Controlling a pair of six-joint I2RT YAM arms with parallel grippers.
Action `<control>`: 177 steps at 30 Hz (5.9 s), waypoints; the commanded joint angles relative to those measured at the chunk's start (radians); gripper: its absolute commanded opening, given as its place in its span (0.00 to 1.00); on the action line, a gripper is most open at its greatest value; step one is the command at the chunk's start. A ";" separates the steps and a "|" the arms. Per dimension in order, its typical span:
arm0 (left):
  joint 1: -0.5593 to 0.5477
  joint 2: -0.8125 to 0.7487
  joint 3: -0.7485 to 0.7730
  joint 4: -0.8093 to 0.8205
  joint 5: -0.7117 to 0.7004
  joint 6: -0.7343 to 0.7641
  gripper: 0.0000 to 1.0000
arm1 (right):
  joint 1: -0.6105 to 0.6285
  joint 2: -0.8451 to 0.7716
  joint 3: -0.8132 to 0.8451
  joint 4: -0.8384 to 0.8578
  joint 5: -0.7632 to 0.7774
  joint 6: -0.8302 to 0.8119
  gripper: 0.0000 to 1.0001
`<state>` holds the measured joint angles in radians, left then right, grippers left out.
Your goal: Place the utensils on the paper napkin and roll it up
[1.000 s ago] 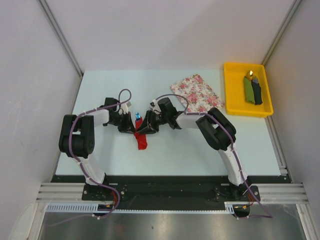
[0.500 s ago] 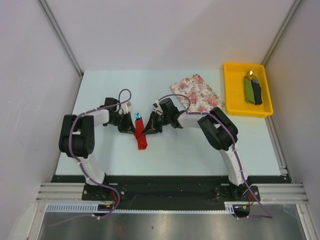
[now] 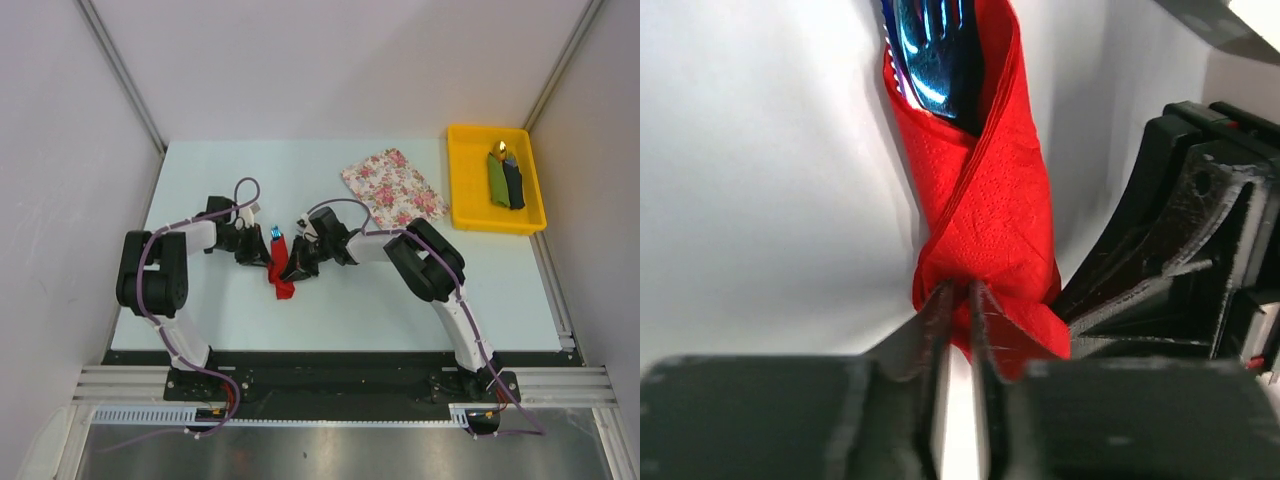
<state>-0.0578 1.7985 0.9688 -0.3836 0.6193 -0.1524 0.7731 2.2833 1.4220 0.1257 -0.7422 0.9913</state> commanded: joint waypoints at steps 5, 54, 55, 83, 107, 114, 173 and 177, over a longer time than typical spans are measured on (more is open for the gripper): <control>0.049 -0.200 -0.036 0.155 0.132 -0.061 0.34 | 0.008 0.034 0.035 -0.050 0.055 -0.060 0.09; -0.014 -0.073 -0.081 -0.129 -0.101 0.105 0.01 | 0.055 -0.073 -0.032 0.011 -0.005 -0.005 0.21; -0.014 -0.073 -0.081 -0.127 -0.098 0.103 0.01 | 0.055 -0.077 -0.037 0.018 -0.009 0.000 0.22; -0.014 -0.077 -0.085 -0.123 -0.087 0.106 0.00 | 0.041 -0.085 -0.127 0.170 -0.072 0.072 0.25; -0.010 -0.079 -0.088 -0.123 -0.084 0.111 0.00 | -0.008 -0.142 -0.152 0.353 -0.141 0.187 0.24; -0.010 -0.087 -0.096 -0.118 -0.082 0.108 0.00 | -0.006 -0.105 -0.161 0.257 -0.089 0.094 0.22; 0.053 -0.070 -0.140 0.051 0.002 0.024 0.06 | 0.005 -0.055 0.008 0.049 0.004 -0.057 0.28; 0.053 -0.068 -0.131 0.051 0.003 0.020 0.08 | 0.022 -0.019 0.006 0.008 0.020 -0.097 0.28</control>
<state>-0.0086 1.7390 0.8276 -0.2882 0.6991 -0.1787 0.7715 2.2459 1.4055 0.1909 -0.7574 0.9485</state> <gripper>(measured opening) 0.077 0.282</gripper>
